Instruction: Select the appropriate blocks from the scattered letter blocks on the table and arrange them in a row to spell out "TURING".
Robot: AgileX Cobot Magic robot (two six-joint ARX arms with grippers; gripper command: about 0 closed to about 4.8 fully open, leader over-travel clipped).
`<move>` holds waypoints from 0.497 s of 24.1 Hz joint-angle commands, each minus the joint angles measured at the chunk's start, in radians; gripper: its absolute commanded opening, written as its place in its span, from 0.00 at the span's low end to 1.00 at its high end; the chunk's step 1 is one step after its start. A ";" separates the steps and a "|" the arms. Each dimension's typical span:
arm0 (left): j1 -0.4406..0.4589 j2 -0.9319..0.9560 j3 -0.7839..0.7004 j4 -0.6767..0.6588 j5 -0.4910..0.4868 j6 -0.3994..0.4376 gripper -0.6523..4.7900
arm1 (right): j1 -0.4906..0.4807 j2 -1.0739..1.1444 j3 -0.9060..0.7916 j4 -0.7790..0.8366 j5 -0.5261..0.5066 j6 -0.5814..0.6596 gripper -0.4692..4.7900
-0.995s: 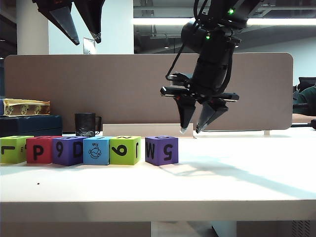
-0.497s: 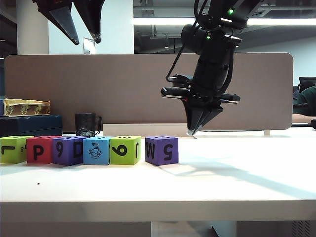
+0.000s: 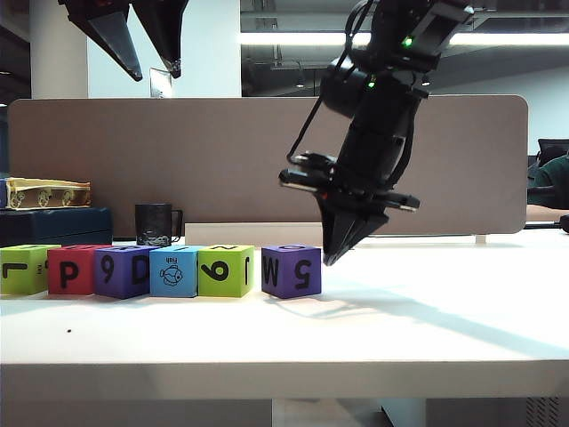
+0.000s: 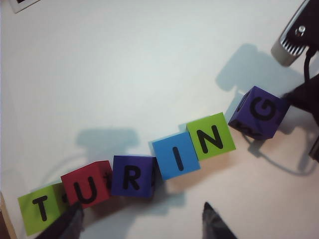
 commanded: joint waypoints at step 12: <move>0.000 -0.006 0.003 0.001 -0.002 0.003 0.67 | 0.039 -0.003 0.003 0.046 -0.079 0.001 0.09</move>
